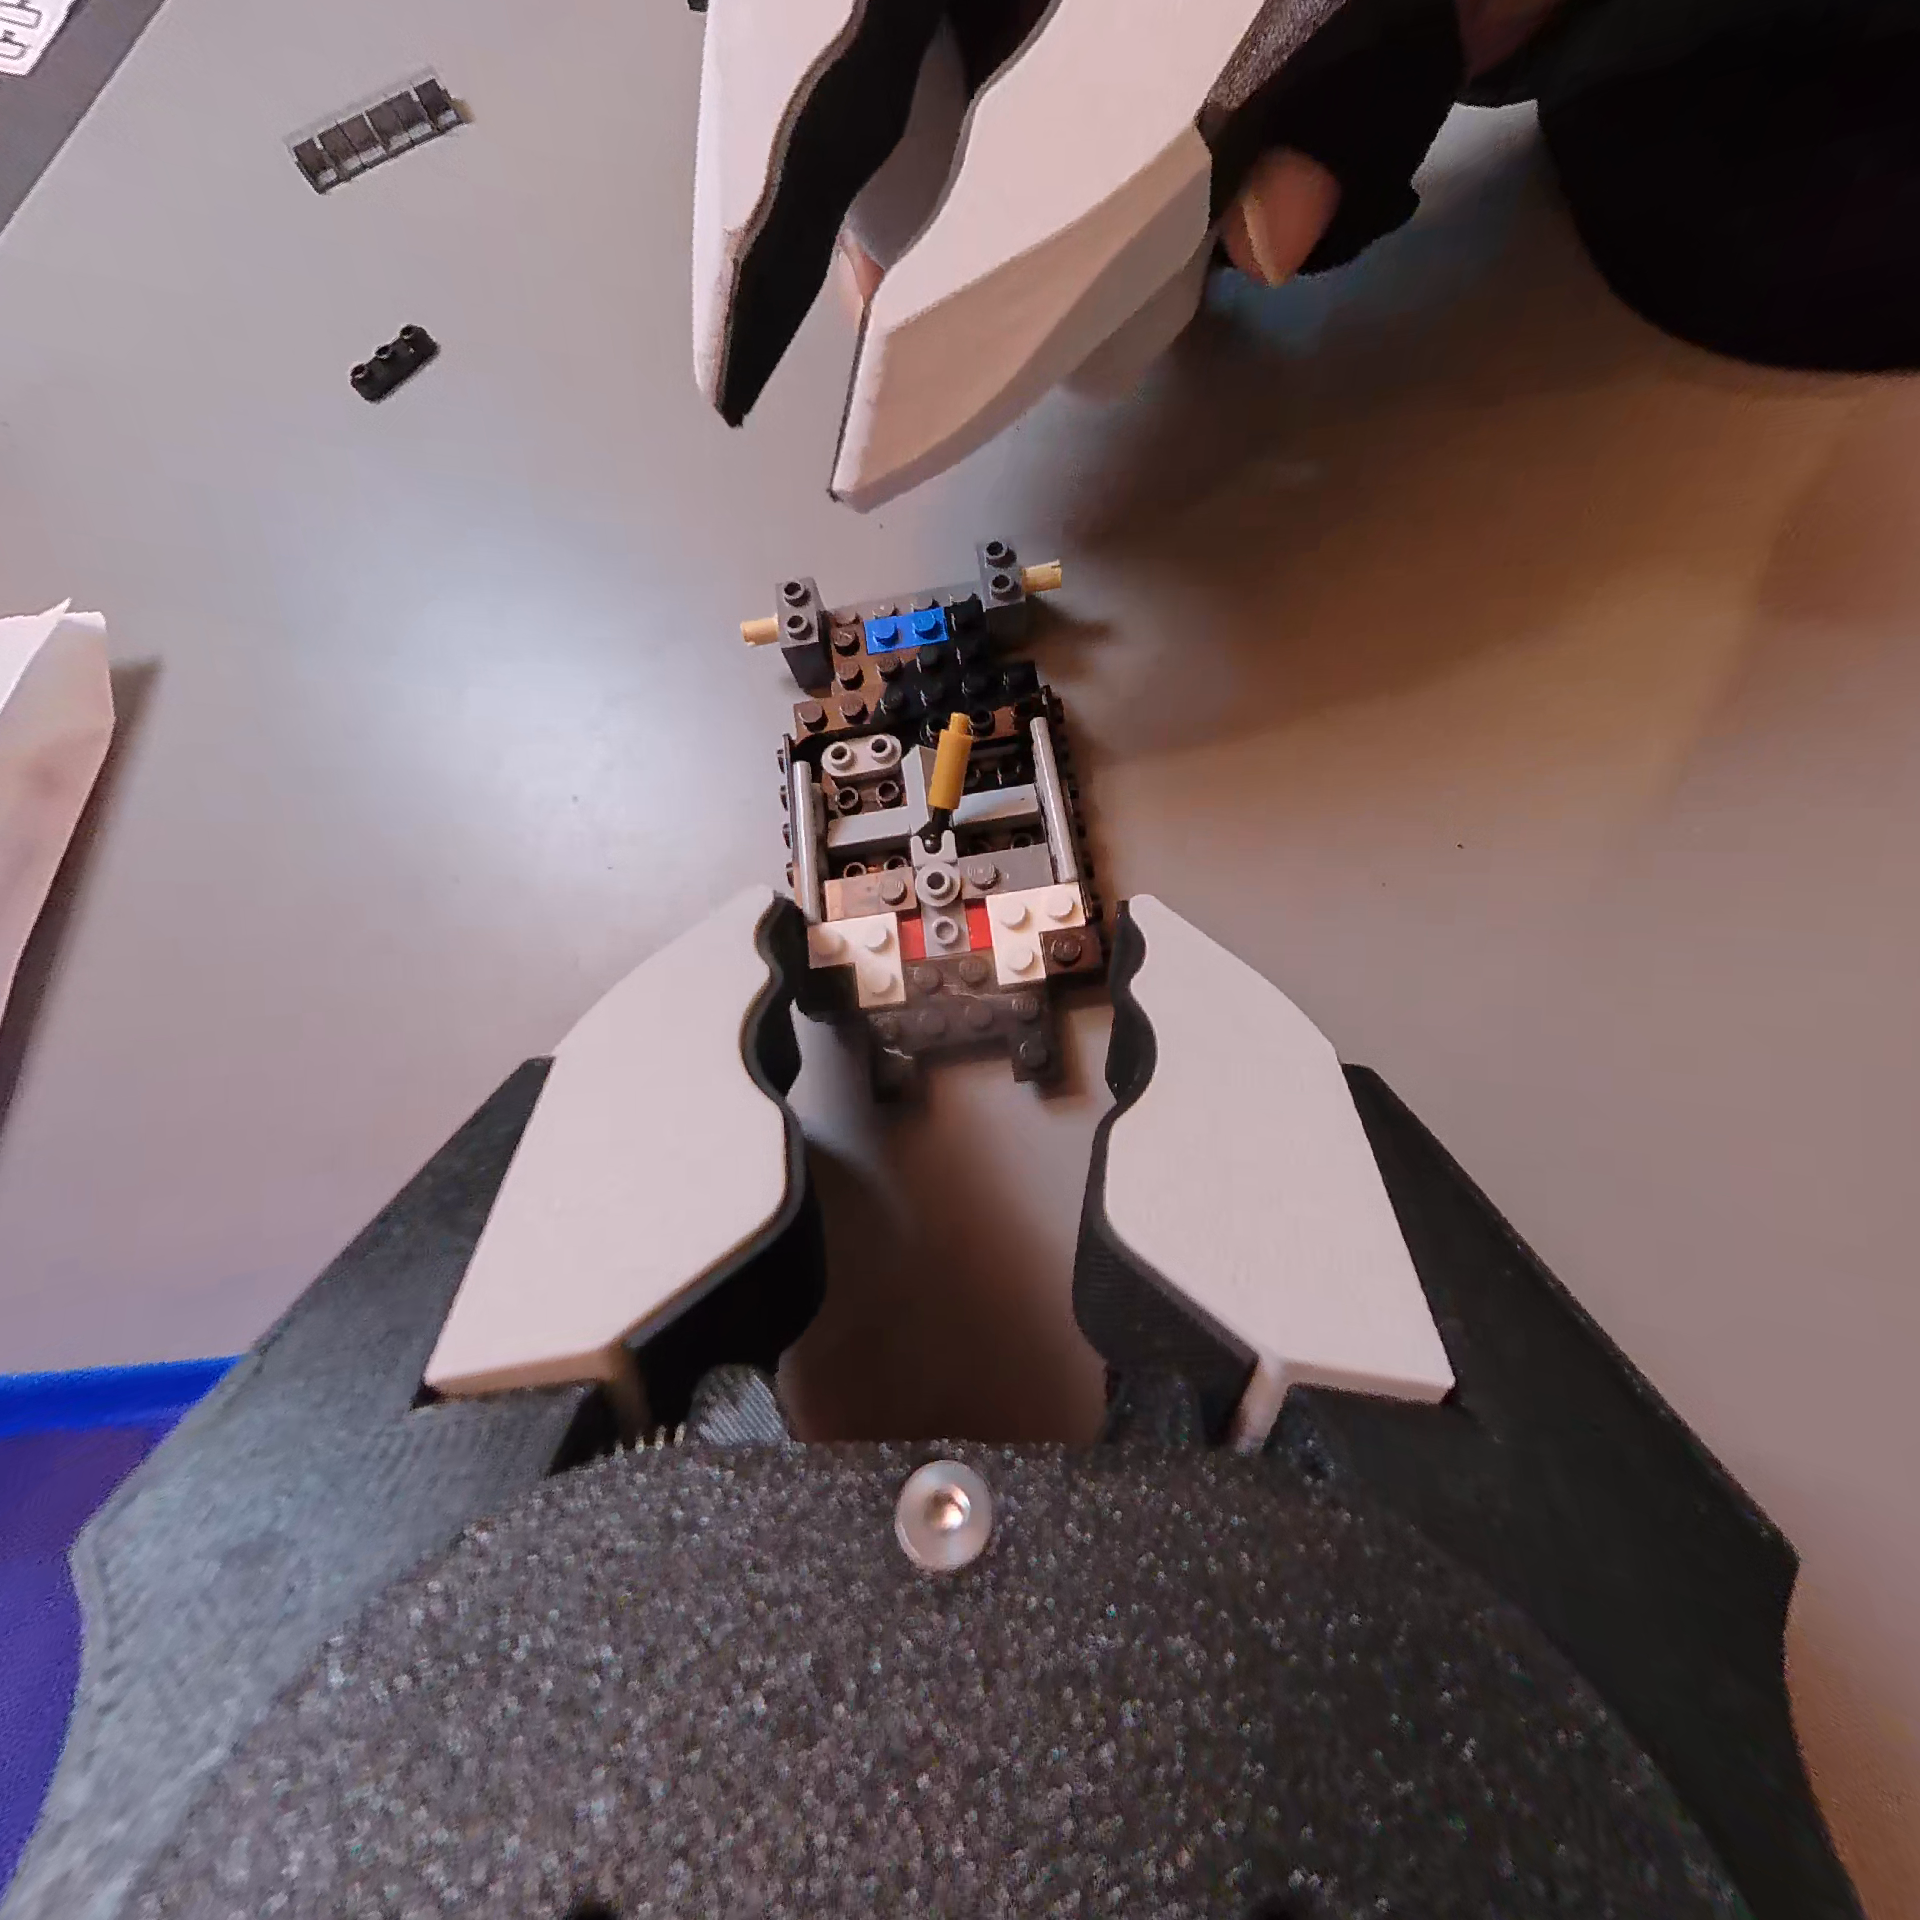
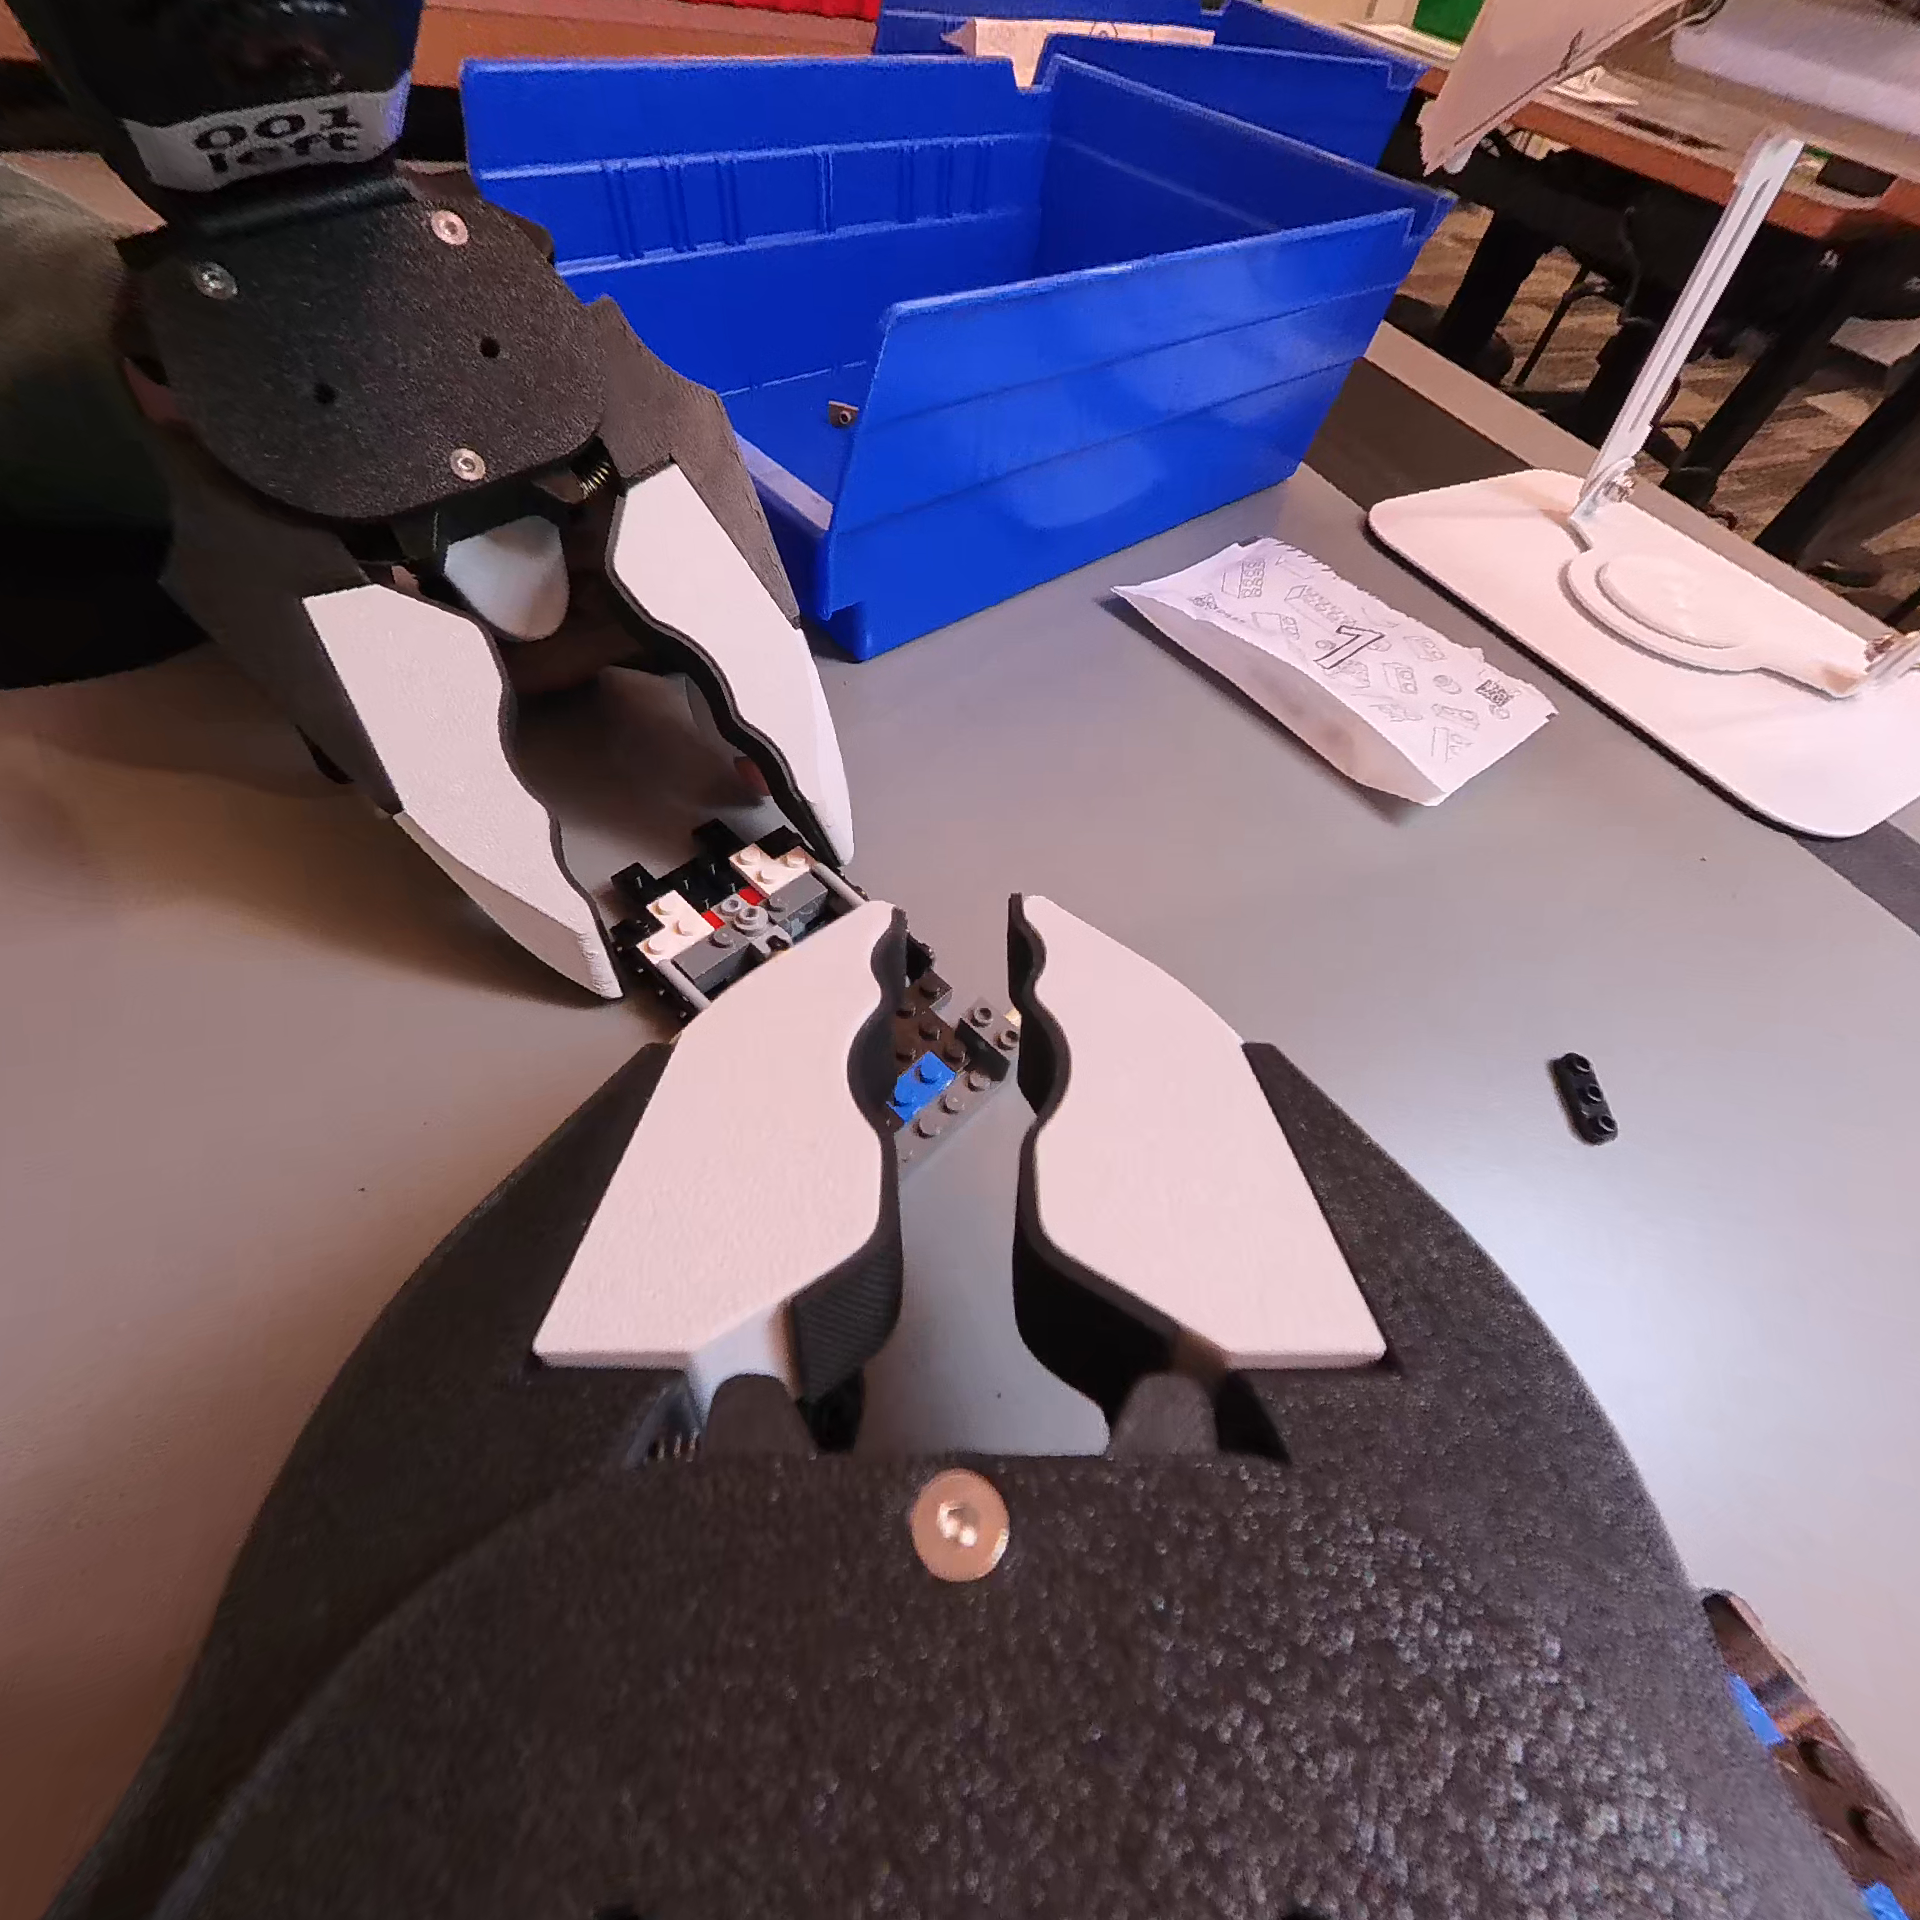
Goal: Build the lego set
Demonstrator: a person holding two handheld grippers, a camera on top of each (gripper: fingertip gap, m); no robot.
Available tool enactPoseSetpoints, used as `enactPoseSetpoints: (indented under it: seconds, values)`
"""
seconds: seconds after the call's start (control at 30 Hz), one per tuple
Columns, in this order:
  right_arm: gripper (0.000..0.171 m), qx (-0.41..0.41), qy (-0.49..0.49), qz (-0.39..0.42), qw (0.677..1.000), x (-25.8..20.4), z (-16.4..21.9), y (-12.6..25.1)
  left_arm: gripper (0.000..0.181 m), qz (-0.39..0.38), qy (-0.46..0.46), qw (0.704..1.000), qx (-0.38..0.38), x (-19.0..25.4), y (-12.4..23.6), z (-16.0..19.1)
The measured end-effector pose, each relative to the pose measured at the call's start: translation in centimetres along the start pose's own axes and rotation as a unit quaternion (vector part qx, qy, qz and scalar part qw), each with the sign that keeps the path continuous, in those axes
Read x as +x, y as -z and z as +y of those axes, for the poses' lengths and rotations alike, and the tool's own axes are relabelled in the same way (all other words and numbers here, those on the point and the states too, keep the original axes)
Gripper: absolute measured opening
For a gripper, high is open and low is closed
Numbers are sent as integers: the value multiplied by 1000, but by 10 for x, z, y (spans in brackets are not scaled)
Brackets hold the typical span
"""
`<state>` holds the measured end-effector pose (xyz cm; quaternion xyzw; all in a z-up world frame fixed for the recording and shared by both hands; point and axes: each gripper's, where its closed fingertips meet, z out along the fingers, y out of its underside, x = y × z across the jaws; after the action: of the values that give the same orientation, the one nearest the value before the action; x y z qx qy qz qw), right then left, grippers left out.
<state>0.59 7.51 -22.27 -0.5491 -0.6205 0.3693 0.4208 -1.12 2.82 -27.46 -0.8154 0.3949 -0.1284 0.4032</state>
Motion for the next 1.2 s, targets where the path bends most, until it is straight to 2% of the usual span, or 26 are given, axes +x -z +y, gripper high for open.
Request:
enactPoseSetpoints:
  seconds: [1.2]
  values:
    - [16,-12,19,24,999,8,1,5,56,-15,-9,1000,0,-11,4,3]
